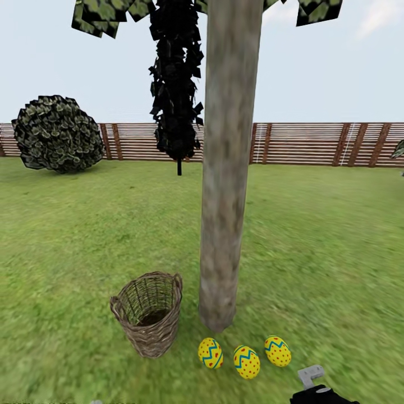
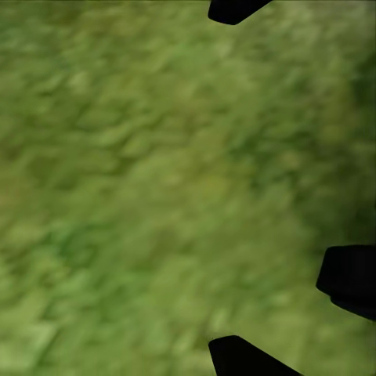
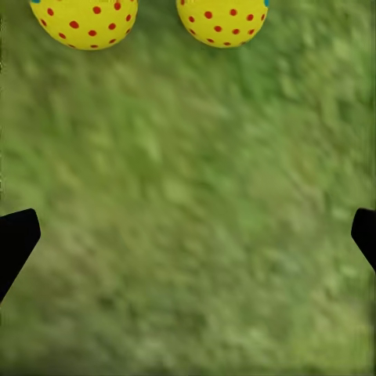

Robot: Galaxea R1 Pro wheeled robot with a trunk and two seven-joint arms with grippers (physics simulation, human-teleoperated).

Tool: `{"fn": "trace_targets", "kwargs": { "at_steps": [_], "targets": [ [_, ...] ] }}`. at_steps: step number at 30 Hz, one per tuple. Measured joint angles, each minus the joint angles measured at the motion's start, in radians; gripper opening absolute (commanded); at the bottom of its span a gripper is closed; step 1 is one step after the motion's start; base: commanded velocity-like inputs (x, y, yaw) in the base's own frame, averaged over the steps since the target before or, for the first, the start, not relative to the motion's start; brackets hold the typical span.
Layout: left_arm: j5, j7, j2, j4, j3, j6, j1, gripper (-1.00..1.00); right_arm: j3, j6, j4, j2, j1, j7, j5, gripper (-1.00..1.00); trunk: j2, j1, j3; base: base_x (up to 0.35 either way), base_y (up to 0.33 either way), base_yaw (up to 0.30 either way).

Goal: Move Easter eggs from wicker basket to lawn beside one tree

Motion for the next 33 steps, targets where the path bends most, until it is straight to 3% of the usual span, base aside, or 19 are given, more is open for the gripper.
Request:
{"fn": "trace_targets", "kwargs": {
  "at_steps": [19,26,33],
  "targets": [
    [0.000,-0.001,-0.001,0.000,0.000,0.000,0.000,1.00,0.000,-0.024,-0.004,-0.002,0.024,-0.001,0.003,1.00,0.133,-0.073,0.048,0.000,0.000,0.008],
    [-0.002,-0.001,-0.025,0.001,-0.004,0.000,0.000,1.00,-0.003,-0.012,-0.001,-0.003,0.025,-0.015,0.001,1.00,0.182,-0.100,0.065,0.000,0.000,-0.212],
    [-0.003,-0.001,-0.029,0.001,-0.003,0.000,0.000,1.00,-0.008,-0.009,0.012,-0.004,0.025,-0.056,-0.004,1.00,0.231,-0.127,0.086,0.000,0.000,-0.273]
  ]
}}
